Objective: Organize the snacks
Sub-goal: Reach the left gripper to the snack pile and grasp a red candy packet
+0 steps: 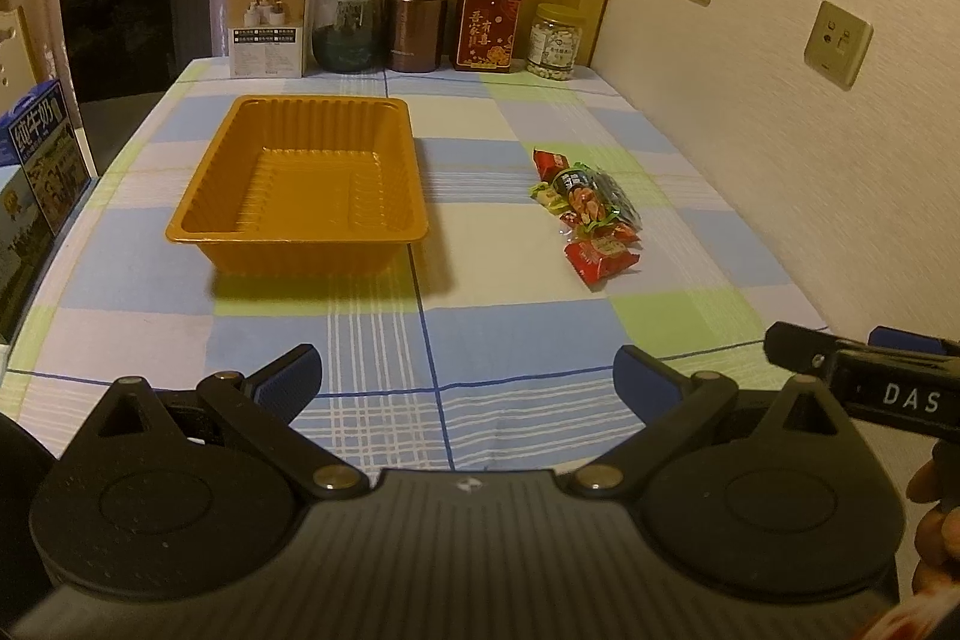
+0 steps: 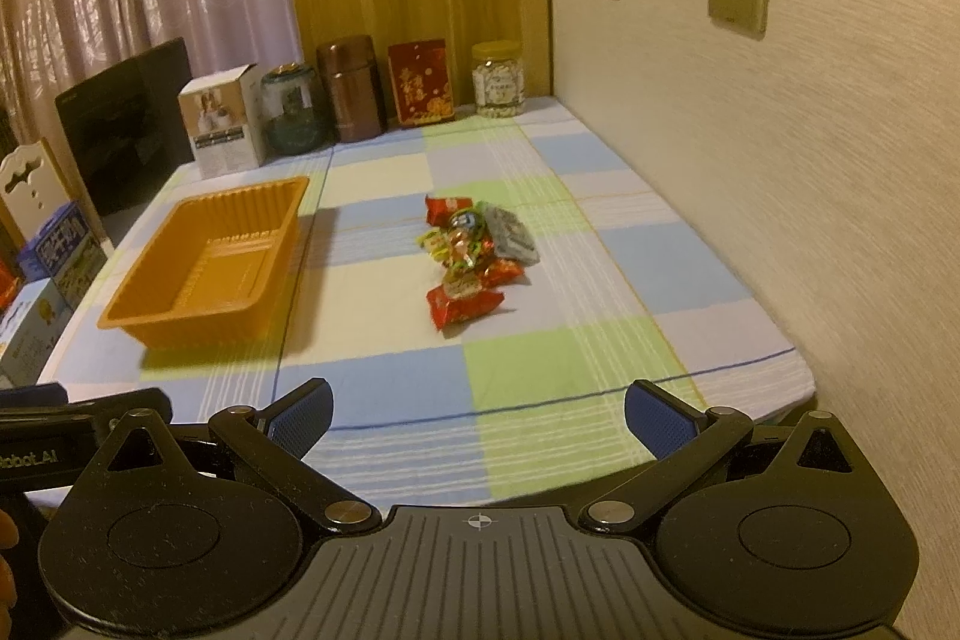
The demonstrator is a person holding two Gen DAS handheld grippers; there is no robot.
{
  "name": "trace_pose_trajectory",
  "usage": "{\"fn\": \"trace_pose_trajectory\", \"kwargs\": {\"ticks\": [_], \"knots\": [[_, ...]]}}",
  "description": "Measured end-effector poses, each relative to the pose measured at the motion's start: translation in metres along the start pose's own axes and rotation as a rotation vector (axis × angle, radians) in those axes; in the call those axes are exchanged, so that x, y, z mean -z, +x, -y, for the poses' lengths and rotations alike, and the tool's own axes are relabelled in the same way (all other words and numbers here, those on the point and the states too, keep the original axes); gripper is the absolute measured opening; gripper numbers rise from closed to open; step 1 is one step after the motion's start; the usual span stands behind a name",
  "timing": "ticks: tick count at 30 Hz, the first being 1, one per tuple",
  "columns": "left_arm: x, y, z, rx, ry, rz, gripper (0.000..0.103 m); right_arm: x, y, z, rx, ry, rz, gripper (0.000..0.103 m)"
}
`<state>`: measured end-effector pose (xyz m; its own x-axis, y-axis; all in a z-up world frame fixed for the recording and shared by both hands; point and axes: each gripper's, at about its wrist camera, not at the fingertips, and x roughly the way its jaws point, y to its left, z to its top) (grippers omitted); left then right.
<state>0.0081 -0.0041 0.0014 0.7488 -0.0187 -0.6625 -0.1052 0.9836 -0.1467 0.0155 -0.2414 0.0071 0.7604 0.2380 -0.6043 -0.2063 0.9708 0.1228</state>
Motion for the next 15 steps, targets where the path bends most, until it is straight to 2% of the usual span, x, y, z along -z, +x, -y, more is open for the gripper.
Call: {"fn": "trace_pose_trajectory", "kwargs": {"ticks": [9,15], "knots": [[-0.022,0.021,-0.004,0.055,-0.01,-0.011,0.103,-0.033,0.0,0.026,0.024,0.038,0.087,0.103],[-0.041,0.059,0.005,0.123,0.036,-0.02,0.103,-0.053,0.027,0.049,0.042,0.043,0.101,0.103]]}}
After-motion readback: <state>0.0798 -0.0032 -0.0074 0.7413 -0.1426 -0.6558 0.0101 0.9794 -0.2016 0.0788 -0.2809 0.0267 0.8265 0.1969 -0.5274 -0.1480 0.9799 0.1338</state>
